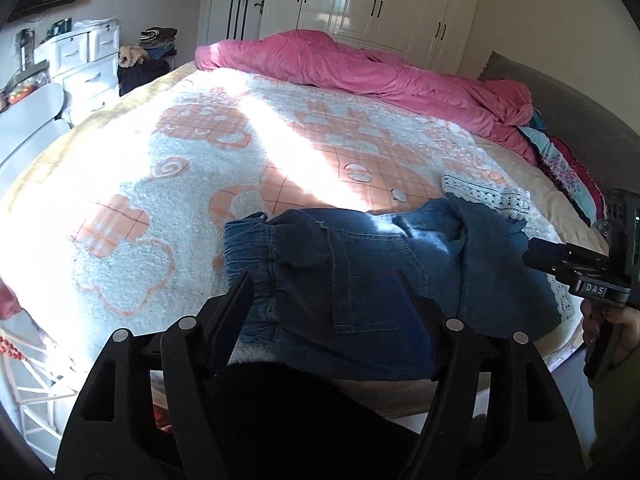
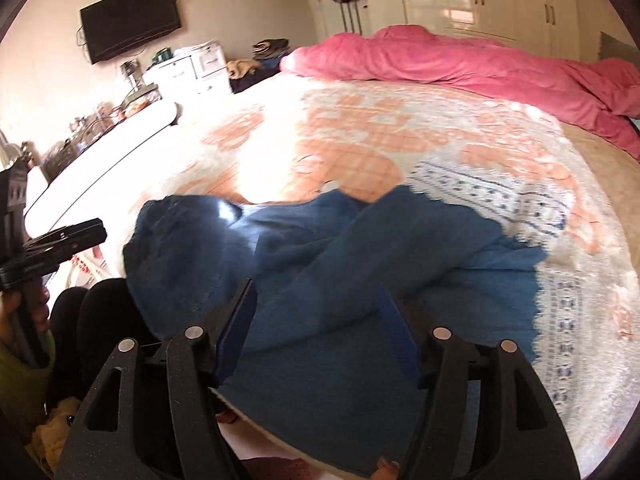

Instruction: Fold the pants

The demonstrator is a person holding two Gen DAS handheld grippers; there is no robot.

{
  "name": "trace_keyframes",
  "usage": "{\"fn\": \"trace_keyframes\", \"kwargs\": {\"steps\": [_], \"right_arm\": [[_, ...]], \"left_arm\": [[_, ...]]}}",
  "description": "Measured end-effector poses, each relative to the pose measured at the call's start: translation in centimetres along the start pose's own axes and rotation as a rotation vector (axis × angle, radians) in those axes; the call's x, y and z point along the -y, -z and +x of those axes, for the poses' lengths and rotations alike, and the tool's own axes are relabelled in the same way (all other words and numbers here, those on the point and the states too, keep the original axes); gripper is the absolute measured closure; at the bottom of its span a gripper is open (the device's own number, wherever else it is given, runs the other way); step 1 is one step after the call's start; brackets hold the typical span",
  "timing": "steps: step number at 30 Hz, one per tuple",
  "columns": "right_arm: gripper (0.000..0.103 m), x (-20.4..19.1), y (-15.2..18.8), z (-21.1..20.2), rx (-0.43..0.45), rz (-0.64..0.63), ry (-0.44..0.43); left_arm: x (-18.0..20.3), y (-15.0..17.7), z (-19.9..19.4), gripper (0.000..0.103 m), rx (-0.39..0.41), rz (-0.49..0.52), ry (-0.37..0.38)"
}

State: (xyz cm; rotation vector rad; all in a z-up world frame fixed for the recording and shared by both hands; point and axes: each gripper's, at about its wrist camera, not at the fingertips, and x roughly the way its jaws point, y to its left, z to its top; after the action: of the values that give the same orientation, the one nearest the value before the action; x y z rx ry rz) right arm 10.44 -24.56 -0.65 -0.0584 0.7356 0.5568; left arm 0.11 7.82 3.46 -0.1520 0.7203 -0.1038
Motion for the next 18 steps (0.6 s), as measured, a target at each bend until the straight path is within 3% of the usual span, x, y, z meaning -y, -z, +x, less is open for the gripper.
{"fn": "trace_keyframes", "kwargs": {"steps": [5, 7, 18], "right_arm": [[0.034, 2.5, -1.0, -1.1, 0.039, 0.016, 0.038], [0.027, 3.1, -1.5, -1.3, 0.045, 0.014, 0.043], [0.027, 4.7, -7.2, 1.7, 0.004, -0.072, 0.076]], "left_arm": [[3.9, -0.1, 1.3, 0.041, -0.045, 0.062, 0.086], [5.3, 0.1, 2.1, 0.041, -0.065, 0.078, 0.119], [10.9, 0.4, 7.7, 0.041, -0.216, 0.134, 0.274]]}}
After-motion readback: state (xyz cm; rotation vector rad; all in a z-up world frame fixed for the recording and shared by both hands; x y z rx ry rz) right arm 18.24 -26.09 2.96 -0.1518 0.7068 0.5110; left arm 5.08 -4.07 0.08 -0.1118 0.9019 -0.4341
